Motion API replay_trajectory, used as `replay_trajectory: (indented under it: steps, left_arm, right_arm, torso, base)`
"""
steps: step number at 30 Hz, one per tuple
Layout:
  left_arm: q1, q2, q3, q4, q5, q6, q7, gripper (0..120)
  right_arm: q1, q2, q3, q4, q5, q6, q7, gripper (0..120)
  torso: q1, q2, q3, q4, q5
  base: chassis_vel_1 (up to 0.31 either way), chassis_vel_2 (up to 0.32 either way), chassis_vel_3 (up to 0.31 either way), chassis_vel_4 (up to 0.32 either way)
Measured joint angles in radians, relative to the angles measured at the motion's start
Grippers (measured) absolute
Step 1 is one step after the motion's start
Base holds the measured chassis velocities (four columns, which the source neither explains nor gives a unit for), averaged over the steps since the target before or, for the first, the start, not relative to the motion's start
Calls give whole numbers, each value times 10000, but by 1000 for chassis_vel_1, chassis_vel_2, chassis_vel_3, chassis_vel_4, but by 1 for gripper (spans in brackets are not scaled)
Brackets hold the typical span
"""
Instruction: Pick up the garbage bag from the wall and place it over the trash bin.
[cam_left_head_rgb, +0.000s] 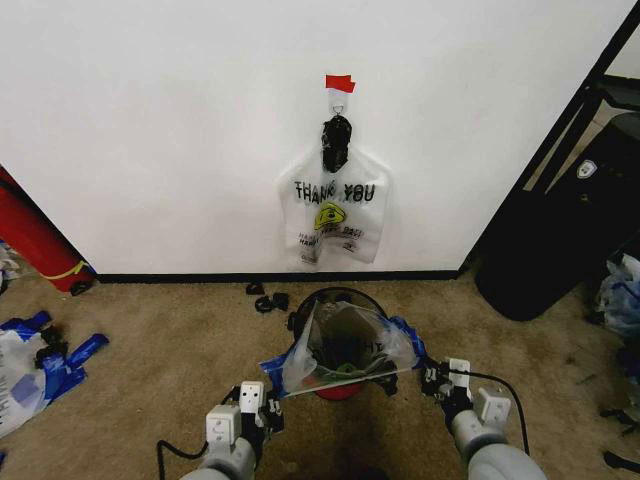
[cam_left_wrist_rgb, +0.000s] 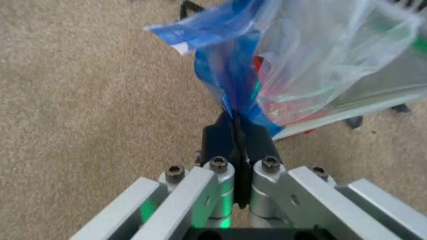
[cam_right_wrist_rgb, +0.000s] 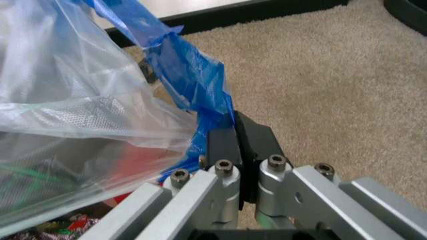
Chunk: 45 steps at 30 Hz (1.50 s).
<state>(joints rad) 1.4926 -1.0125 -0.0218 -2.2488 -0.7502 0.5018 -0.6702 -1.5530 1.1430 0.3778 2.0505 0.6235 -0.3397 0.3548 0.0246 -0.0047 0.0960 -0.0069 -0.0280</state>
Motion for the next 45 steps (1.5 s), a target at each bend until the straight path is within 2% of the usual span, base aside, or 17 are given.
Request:
replay_trajectory:
  steps: [8, 15, 18, 19, 21, 22, 25, 27, 30, 32, 34, 35, 37, 40, 41, 43, 45]
  left_arm:
    - [-892, 83, 393, 502, 58, -76, 75, 0]
    - [-1049, 196, 484, 615, 290, -347, 384, 0]
    - [-730, 356, 329, 224, 495, -341, 447, 3]
    - [-730, 356, 329, 224, 495, -341, 447, 3]
    - [-402, 481, 244, -82, 687, -326, 473, 13]
    - [-402, 481, 244, -82, 687, -326, 473, 13]
    - [587, 676, -211, -820, 1074, -224, 579, 30]
    - [883, 726, -320, -1020, 1167, -200, 590, 32]
    - [1754, 859, -612, -1596, 1476, -176, 587, 48]
    - [1963, 888, -671, -1742, 1569, -177, 583, 51]
    - [2347, 939, -783, -2086, 1789, -225, 576, 63]
    - [2347, 939, -783, -2086, 1789, -225, 576, 63]
    - [2528, 973, -864, -2335, 1969, -322, 585, 69]
    - [2448, 996, -1037, -2550, 2452, -743, 677, 84]
    - [2448, 996, -1037, -2550, 2452, -743, 677, 84]
    - [2007, 1055, -1195, -2559, 2332, -1125, 936, 92]
    - [1176, 1220, -1394, -2531, 1930, -1716, 1505, 98]
  right_arm:
    - [653, -19, -62, -647, 140, 82, -156, 0]
    - [832, -1, 11, -1001, 162, 798, -712, 0]
    - [458, -58, 117, -744, -53, 1111, -964, 10]
    - [458, -58, 117, -744, -53, 1111, -964, 10]
    - [215, -84, 218, -511, -172, 1222, -1010, 20]
    - [215, -84, 218, -511, -172, 1222, -1010, 20]
    - [-326, -174, 384, 0, -418, 1345, -1029, 36]
    - [-505, -210, 424, 123, -541, 1373, -1046, 39]
    - [-1180, -280, 530, 505, -940, 1510, -1155, 55]
    - [-1388, -281, 565, 611, -1050, 1581, -1204, 58]
    - [-1778, -282, 661, 835, -1280, 1830, -1355, 70]
    - [-1778, -282, 661, 835, -1280, 1830, -1355, 70]
    - [-2010, -261, 760, 977, -1453, 2176, -1487, 77]
    - [-2312, -112, 1027, 1180, -1611, 3591, -1897, 91]
    - [-2312, -112, 1027, 1180, -1611, 3591, -1897, 91]
    - [-2396, 83, 1254, 1304, -1469, 4535, -2217, 98]
    - [-2459, 360, 1581, 1478, -1284, 5392, -2622, 100]
  torso:
    - [0, 0, 0, -1, 0]
    - [0, 0, 0, 1, 0]
    - [0, 0, -1, -1, 1]
    - [0, 0, -1, -1, 1]
    - [0, 0, -1, -1, -1]
    - [0, 0, -1, -1, -1]
    - [0, 0, -2, 0, -1]
    - [0, 0, -2, 1, 0]
    - [-1, 0, -2, 0, -1]
    - [-1, 0, -3, -2, 0]
    - [-1, 0, -3, 0, -1]
    - [-1, 0, -3, 0, -1]
    - [-1, 0, -3, 0, 0]
    - [-1, 0, -3, 2, 0]
    - [-1, 0, -3, 2, 0]
    - [-1, 0, -2, 3, -1]
    - [-1, 0, -1, -1, -2]
  base:
    - [0, 0, 0, 0]
    - [0, 0, 0, 0]
    - [0, 0, 0, 0]
    - [0, 0, 0, 0]
    - [0, 0, 0, 0]
    - [0, 0, 0, 0]
    - [0, 0, 0, 0]
    - [0, 0, 0, 0]
    - [0, 0, 0, 0]
    - [0, 0, 0, 0]
    - [0, 0, 0, 0]
    - [0, 0, 0, 0]
    - [0, 0, 0, 0]
    - [0, 0, 0, 0]
    - [0, 0, 0, 0]
    - [0, 0, 0, 0]
    - [0, 0, 0, 0]
